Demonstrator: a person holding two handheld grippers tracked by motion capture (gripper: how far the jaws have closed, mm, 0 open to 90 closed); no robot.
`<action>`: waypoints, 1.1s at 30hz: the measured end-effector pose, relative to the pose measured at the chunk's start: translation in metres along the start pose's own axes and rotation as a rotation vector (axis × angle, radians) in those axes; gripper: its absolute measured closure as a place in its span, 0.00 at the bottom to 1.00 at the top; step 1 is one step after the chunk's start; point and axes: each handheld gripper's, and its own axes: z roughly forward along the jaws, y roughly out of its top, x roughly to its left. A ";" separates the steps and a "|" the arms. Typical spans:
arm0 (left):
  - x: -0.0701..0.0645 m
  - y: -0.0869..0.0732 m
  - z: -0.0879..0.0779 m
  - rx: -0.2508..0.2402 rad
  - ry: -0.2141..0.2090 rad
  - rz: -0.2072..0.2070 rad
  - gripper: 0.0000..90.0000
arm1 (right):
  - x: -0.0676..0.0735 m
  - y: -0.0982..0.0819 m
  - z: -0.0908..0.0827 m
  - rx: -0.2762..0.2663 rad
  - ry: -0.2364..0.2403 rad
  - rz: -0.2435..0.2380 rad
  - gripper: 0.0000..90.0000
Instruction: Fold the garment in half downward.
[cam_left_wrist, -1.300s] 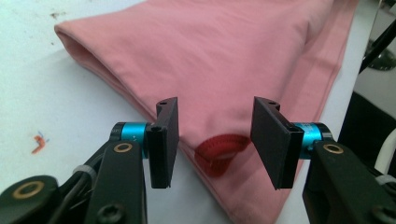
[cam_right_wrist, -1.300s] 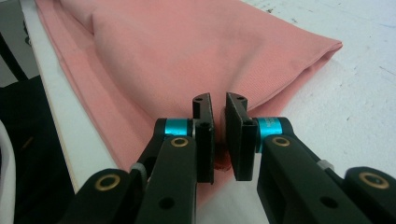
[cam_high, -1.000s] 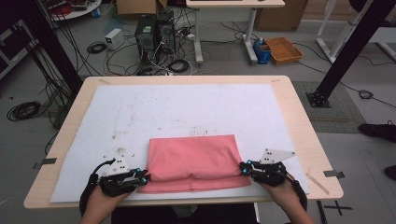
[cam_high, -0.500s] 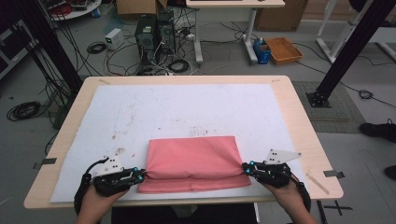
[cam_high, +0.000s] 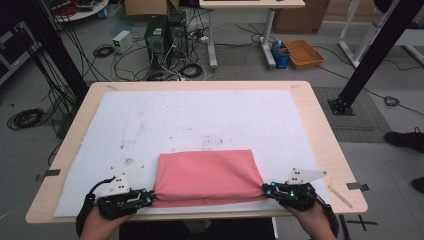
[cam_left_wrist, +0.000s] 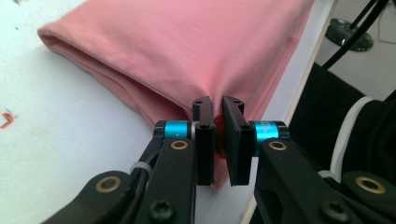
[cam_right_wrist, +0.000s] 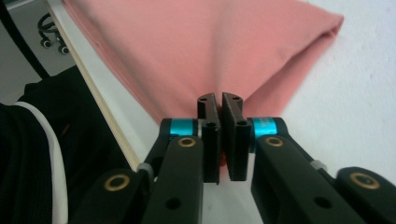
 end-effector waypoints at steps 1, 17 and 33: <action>0.000 0.000 0.001 -0.007 0.004 0.000 0.88 | -0.001 -0.001 0.000 0.003 0.002 0.008 0.90; 0.069 0.057 0.017 -0.081 0.123 -0.118 0.37 | -0.048 0.057 0.015 -0.088 -0.174 0.043 0.39; 0.092 0.056 0.055 -0.029 0.146 -0.172 0.37 | -0.076 0.076 0.069 -0.010 -0.185 0.080 0.38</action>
